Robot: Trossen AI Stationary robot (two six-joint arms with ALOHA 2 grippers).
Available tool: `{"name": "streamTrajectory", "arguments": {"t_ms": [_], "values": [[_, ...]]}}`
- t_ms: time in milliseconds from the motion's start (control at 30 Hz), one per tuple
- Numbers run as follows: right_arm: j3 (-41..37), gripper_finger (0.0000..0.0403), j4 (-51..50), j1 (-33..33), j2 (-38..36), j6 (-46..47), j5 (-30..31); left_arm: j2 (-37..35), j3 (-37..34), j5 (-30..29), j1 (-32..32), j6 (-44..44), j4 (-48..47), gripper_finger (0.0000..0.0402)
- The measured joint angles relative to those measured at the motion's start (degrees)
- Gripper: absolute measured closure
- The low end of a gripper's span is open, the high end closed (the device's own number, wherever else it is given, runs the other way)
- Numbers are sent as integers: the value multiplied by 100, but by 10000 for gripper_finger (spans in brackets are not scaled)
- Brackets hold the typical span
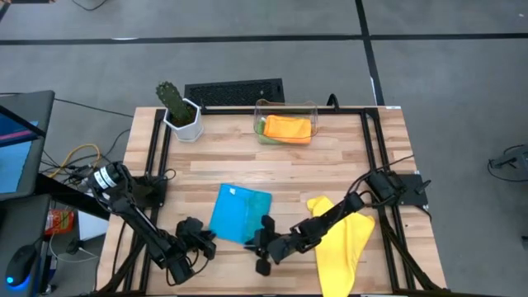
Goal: Fold microfiber towels
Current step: Fold the blue towel
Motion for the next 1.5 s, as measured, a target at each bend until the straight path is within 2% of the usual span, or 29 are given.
{"name": "streamTrajectory", "arguments": {"t_ms": [167,600,800,1000,1300,1500], "values": [[25,324,67,-56,109,-110,362,0,0,60,11,0,-11,346],[48,324,338,-256,643,86,26,0,0,44,37,-5,74,399],[22,325,277,-415,356,42,61,0,0,155,57,-8,155,401],[46,338,332,-329,-357,-392,475,-2,2,408,123,-7,155,401],[31,356,148,-8,-407,-275,494,-2,2,142,203,-27,155,401],[31,370,164,136,-396,-264,498,-389,15,429,67,-386,-88,398]]}}
